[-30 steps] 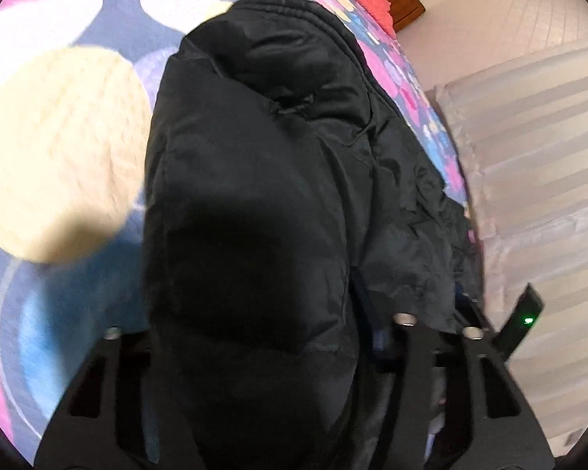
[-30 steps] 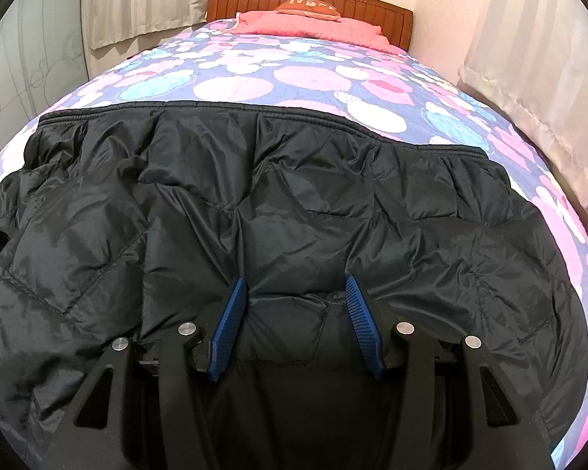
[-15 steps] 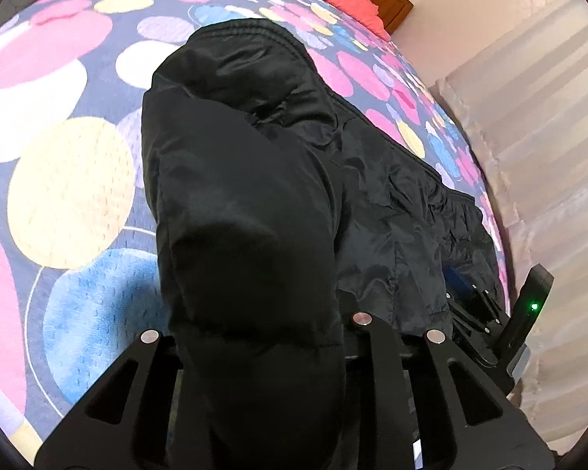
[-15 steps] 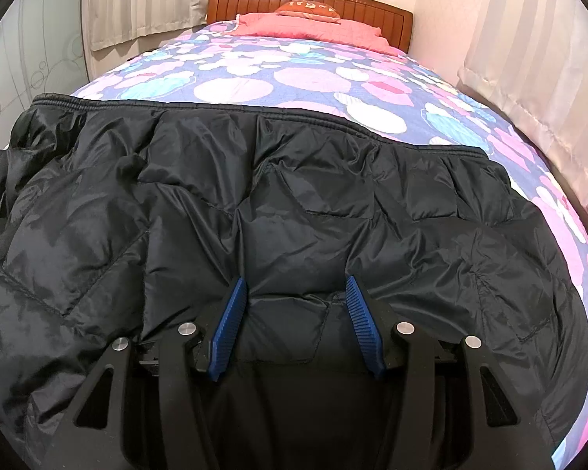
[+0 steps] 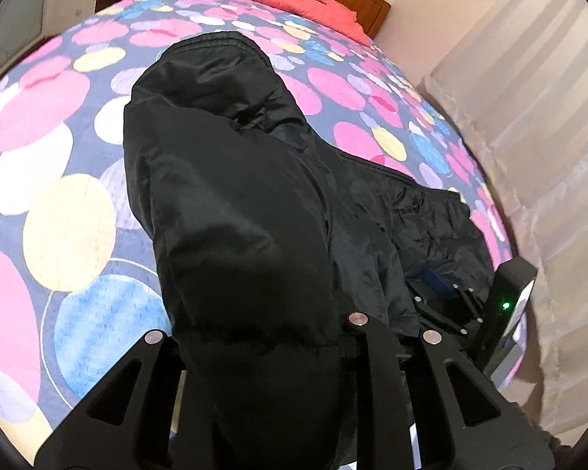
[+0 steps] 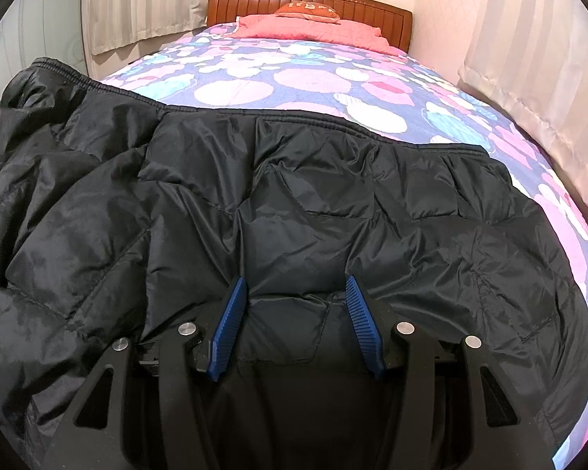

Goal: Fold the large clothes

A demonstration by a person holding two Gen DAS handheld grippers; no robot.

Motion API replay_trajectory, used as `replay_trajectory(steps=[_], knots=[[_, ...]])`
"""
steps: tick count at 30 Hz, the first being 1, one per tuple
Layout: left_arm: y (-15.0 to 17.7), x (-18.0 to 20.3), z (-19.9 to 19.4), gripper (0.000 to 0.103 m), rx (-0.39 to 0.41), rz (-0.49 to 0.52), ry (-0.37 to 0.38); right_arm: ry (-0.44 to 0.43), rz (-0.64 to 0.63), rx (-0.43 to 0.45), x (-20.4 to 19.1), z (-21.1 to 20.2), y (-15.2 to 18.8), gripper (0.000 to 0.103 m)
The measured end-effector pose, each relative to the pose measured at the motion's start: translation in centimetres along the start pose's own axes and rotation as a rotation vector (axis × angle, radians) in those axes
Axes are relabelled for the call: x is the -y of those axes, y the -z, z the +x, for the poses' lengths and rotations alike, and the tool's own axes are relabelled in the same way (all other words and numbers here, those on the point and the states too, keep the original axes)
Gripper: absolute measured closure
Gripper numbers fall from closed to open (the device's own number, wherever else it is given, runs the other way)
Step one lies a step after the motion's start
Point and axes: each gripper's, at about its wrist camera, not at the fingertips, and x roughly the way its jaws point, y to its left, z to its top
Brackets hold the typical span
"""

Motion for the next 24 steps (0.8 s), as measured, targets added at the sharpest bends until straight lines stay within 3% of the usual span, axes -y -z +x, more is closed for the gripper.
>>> replay_trajectory(steps=[8, 24], knots=[[0.4, -1.5, 0.4, 0.084, -0.002, -0.057, -0.006, 0.000, -0.001, 0.003, -0.2, 0.0, -0.1, 0.050], [-0.3, 5.9, -1.9, 0.085, 0.038, 0.046, -0.019, -0.005, 0.004, 0.000, -1.0, -0.3, -0.7, 0.050]])
